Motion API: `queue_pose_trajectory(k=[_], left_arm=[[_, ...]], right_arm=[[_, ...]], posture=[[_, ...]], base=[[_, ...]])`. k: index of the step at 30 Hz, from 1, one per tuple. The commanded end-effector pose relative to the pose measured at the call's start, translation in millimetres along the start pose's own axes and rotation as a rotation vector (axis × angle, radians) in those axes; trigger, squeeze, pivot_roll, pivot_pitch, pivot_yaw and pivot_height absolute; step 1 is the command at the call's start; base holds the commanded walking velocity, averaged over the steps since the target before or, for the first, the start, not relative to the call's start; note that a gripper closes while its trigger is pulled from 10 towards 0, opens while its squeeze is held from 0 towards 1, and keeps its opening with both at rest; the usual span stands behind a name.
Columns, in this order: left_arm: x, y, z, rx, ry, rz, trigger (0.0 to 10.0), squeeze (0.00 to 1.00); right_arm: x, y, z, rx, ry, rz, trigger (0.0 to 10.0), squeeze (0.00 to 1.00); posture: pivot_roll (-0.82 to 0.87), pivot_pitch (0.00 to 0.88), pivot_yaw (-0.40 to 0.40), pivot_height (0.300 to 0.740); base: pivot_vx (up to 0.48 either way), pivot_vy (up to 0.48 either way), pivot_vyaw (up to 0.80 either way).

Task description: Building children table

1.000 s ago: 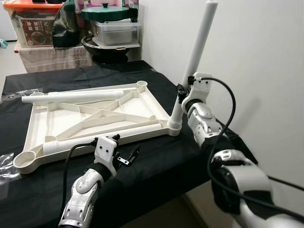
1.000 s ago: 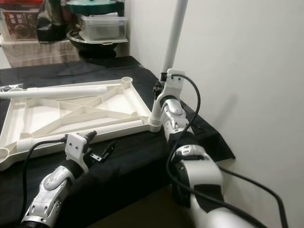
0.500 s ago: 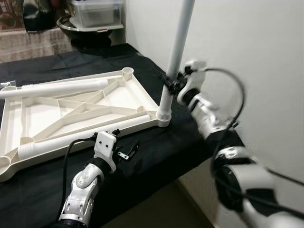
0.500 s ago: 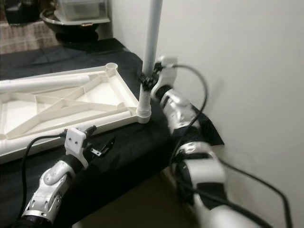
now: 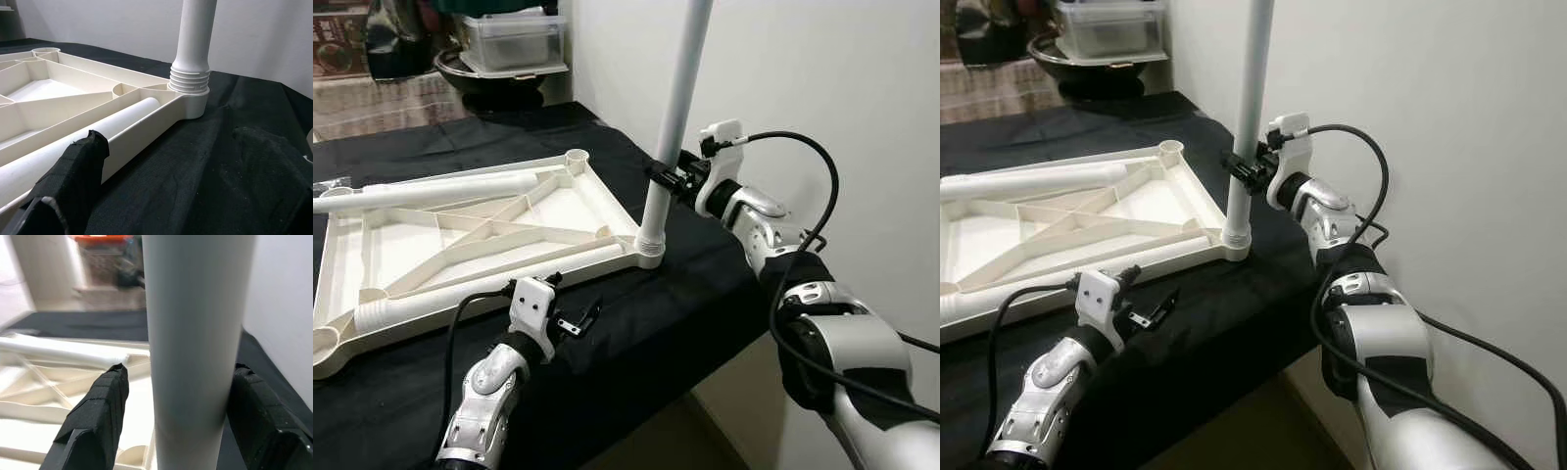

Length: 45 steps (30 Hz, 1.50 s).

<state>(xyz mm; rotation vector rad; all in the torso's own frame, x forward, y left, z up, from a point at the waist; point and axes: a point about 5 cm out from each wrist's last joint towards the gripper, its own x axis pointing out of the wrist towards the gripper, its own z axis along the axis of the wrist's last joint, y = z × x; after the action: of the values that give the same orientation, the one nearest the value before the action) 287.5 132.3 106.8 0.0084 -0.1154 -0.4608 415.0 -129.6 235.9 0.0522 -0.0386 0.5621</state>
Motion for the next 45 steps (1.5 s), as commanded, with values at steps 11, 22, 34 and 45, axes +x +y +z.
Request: queue_pose_trajectory(k=[11, 22, 34, 45], left_arm=[[-0.2, 0.7, -1, 0.004, 0.008, -0.004, 10.0, 0.00], [-3.1, -0.9, -2, 0.003, 0.012, 0.003, 10.0, 0.00], [0.9, 1.0, 2, -0.002, -0.001, 0.011, 10.0, 0.00], [1.3, -1.9, 1, -0.009, -0.005, 0.016, 10.0, 0.00]], right_arm=[[18.0, 32.8, -30, 0.105, 0.061, -0.090, 0.0, 0.00], [5.2, 8.6, -45, 0.219, 0.095, -0.452, 0.0, 0.00], [-1.3, 86.9, -62, 0.179, 0.086, -0.426, 0.0, 0.00], [-3.9, 70.5, -48, 0.181, 0.047, -0.500, 10.0, 0.00]], posture=[[0.05, 0.000, -0.127, 0.740], [0.04, 0.000, -0.123, 0.740], [0.01, 0.000, -0.102, 0.740], [0.00, 0.000, -0.099, 0.740]], base=[[0.000, 0.000, 0.00], [0.000, 0.000, 0.00], [0.000, 0.000, 0.00], [0.000, 0.000, 0.00]])
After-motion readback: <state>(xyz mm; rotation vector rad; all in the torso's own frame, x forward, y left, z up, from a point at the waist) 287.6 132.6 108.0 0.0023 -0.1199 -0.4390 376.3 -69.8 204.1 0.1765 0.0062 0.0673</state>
